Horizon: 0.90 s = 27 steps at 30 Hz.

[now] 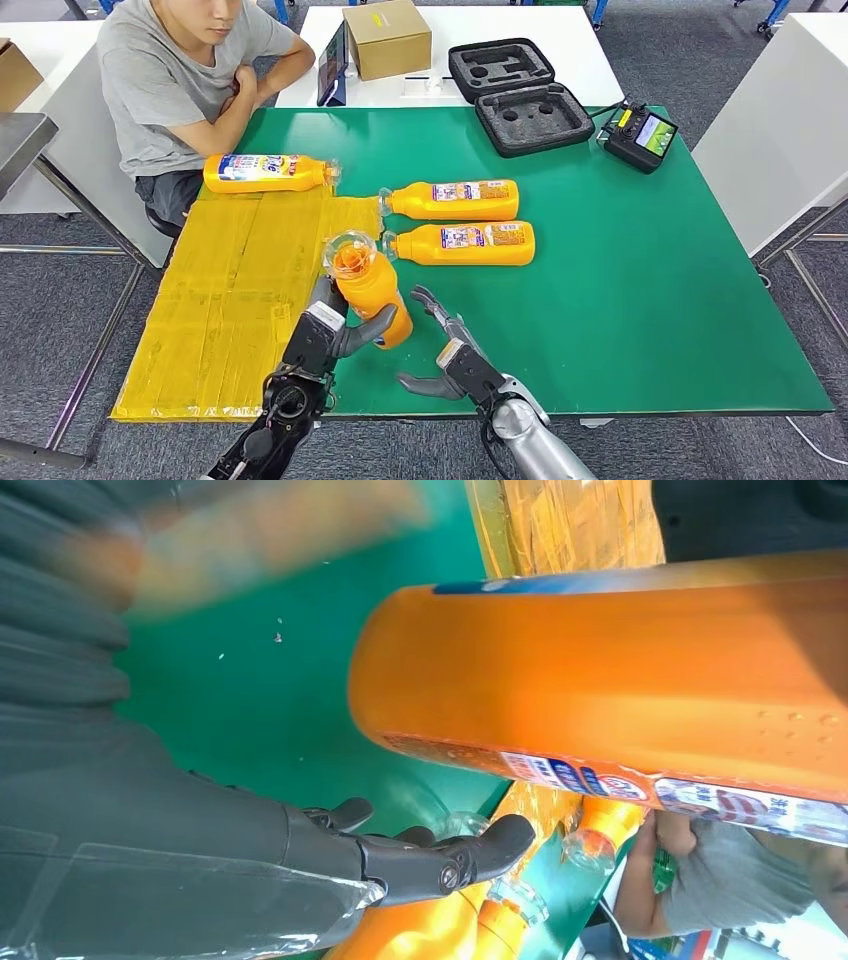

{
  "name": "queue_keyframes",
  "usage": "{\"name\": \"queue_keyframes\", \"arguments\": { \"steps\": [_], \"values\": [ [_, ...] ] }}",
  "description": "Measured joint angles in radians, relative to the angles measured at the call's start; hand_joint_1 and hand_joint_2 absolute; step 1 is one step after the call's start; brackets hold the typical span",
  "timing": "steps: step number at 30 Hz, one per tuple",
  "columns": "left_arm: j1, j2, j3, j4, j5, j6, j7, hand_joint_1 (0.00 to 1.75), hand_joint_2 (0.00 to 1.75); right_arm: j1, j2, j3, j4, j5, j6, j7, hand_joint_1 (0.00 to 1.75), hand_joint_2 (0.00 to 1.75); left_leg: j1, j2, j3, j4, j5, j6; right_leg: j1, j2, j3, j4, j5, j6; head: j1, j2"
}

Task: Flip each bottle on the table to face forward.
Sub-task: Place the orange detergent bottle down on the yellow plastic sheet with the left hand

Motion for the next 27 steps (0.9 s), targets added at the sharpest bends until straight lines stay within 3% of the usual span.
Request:
{"name": "queue_keyframes", "arguments": {
  "steps": [7,15,27],
  "values": [
    [-0.009,0.016,0.008,-0.001,-0.067,0.070,0.000,1.75,1.75,0.007,0.000,-0.003,-0.006,-0.001,0.000,0.000,0.00,1.75,0.000,0.000,0.000,0.000,0.000,0.000,0.000,0.000,0.000,0.000,0.000,0.000,0.000,0.000],
    [-0.060,0.091,0.065,0.001,-0.208,0.187,0.017,1.75,1.75,0.045,-0.002,-0.027,-0.047,-0.012,-0.001,0.000,0.00,1.75,0.001,0.000,0.000,0.000,0.001,-0.001,0.001,0.000,0.000,0.000,0.000,0.000,0.000,0.000],
    [-0.114,0.183,0.082,0.016,-0.524,0.252,0.172,1.75,1.75,0.068,-0.005,-0.044,-0.090,-0.058,0.017,0.000,0.00,1.75,0.000,0.000,0.000,0.000,0.001,-0.001,0.000,0.000,0.000,0.000,0.000,0.000,0.000,0.000]
  ]
}}
